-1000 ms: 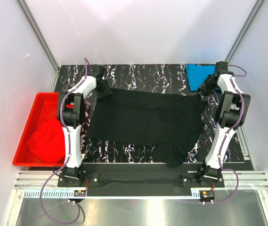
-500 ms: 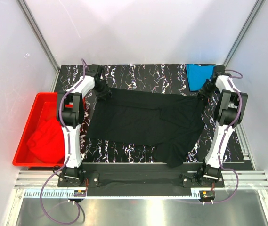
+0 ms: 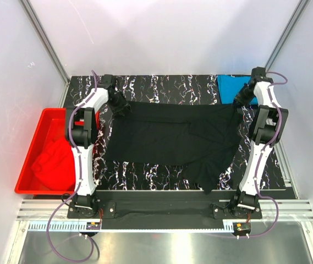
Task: Fold and stack the t-shirts
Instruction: Fold the tshirt
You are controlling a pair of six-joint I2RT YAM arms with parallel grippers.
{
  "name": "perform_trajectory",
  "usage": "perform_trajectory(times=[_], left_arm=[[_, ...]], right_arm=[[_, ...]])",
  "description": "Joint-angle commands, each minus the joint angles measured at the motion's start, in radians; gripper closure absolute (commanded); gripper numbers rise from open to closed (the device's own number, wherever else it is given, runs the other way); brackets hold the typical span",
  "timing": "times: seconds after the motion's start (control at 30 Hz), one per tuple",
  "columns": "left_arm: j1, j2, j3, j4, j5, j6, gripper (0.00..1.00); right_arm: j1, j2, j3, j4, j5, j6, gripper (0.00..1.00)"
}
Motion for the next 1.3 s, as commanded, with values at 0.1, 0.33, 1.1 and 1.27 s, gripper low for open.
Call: perform_trajectory(times=[0.1,0.33,1.1,1.27], left_arm=[[-0.004,-0.077,0.014,-0.047,-0.027,0.044,0.36],[-0.084,-0.34,-0.122,-0.132,-0.13,0.123,0.23],[-0.196,-0.762,-0.75,-0.257,-0.455,-0.097,0.48],[-0.197,-0.842,-0.775,-0.26,-0.426,-0.092,0.49]], right_arm=[[-0.011,-0.006,0.147,-0.173,0.089,-0.013,0.55],[0.005,-0.334,-0.129,-0.289,0.149,0.007,0.39],[0.461,-1.36,-1.374,-0.222,-0.179,0.228,0.63],[0.504,-1.341,-1.473,-0.106,-0.189,0.261,0.66]])
